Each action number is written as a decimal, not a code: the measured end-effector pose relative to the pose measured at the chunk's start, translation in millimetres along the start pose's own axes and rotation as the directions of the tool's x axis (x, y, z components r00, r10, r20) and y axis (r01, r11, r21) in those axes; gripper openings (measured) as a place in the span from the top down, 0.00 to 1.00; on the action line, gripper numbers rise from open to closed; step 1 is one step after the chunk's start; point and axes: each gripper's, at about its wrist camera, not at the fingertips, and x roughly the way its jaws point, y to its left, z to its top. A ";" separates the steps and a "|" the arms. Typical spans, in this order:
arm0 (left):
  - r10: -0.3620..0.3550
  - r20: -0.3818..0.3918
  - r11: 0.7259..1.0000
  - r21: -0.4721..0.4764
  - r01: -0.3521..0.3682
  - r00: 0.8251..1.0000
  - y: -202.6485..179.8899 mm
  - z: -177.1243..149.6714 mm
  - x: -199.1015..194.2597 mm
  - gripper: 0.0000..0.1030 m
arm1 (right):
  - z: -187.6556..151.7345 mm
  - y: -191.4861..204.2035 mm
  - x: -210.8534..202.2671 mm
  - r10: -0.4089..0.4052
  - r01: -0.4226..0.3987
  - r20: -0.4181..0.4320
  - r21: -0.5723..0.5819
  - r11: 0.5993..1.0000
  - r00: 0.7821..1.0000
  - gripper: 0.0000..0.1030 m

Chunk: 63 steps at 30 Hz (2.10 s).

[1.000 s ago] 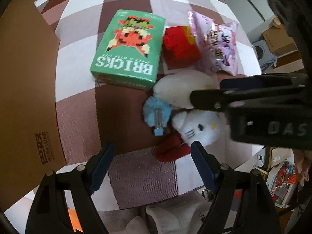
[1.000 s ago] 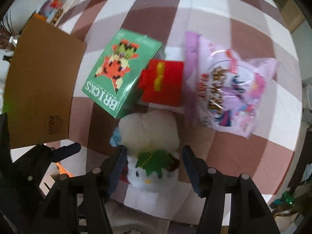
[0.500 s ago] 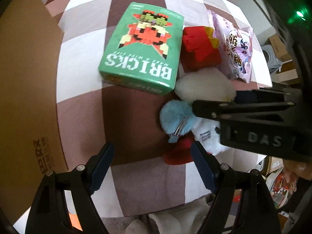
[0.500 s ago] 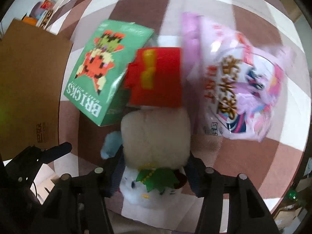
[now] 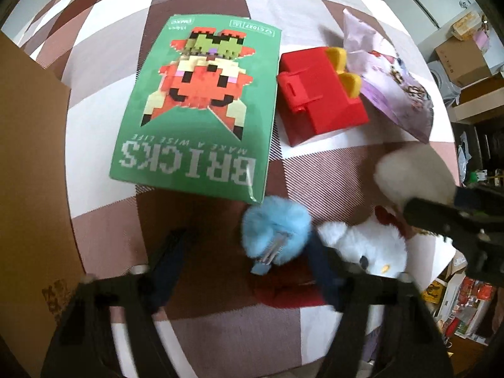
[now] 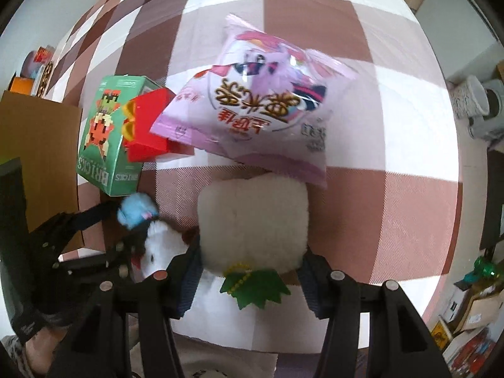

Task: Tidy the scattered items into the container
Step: 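Grasp the blue fluffy keychain with the left tool while the right tool grasps the white plush, then carry the blue keychain with the left tool while the right tool carries the plush over the box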

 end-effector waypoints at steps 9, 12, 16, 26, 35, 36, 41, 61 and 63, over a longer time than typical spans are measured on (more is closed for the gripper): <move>-0.053 0.011 0.998 -0.023 0.053 0.999 2.2 -3.1 -13.5 0.68 | -6.7 8.6 2.1 0.022 -0.022 0.008 0.008 1.000 1.000 0.46; -0.060 0.023 0.998 -0.020 0.060 0.998 -0.4 -6.9 -24.3 0.68 | -8.7 -4.1 -11.7 0.023 -0.023 0.018 0.004 1.000 1.000 0.46; -0.050 0.043 0.999 -0.009 0.050 0.998 -7.9 -12.9 -41.5 0.68 | -9.1 6.3 -22.5 0.022 -0.022 0.037 -0.012 1.000 0.999 0.46; -0.028 0.021 0.999 0.027 0.027 0.999 3.4 -6.5 -22.0 0.68 | -14.4 5.1 -27.8 0.024 -0.023 0.050 -0.026 0.999 0.998 0.46; -0.041 0.010 0.999 0.024 0.040 0.999 13.3 -4.7 -5.5 0.74 | -23.9 2.5 -20.6 0.033 -0.033 0.046 -0.003 0.999 0.998 0.46; -0.042 0.009 0.999 0.022 0.042 0.999 14.8 -4.9 -6.3 0.76 | -25.1 1.3 -21.5 0.035 -0.035 0.049 0.001 0.999 0.998 0.46; -0.051 0.027 0.998 0.023 0.051 0.998 20.3 -7.4 -24.6 0.76 | -27.4 -3.1 -27.6 0.029 -0.030 0.062 0.008 1.000 0.998 0.46; -0.026 0.120 0.999 0.040 0.022 0.992 9.2 -2.6 -124.0 0.76 | -23.8 42.5 -85.1 0.034 -0.018 0.134 -0.115 0.993 0.990 0.46; -0.021 0.133 0.999 0.036 0.016 0.991 11.0 -3.4 -132.9 0.75 | -24.5 49.3 -92.1 0.035 -0.016 0.143 -0.133 0.991 0.989 0.46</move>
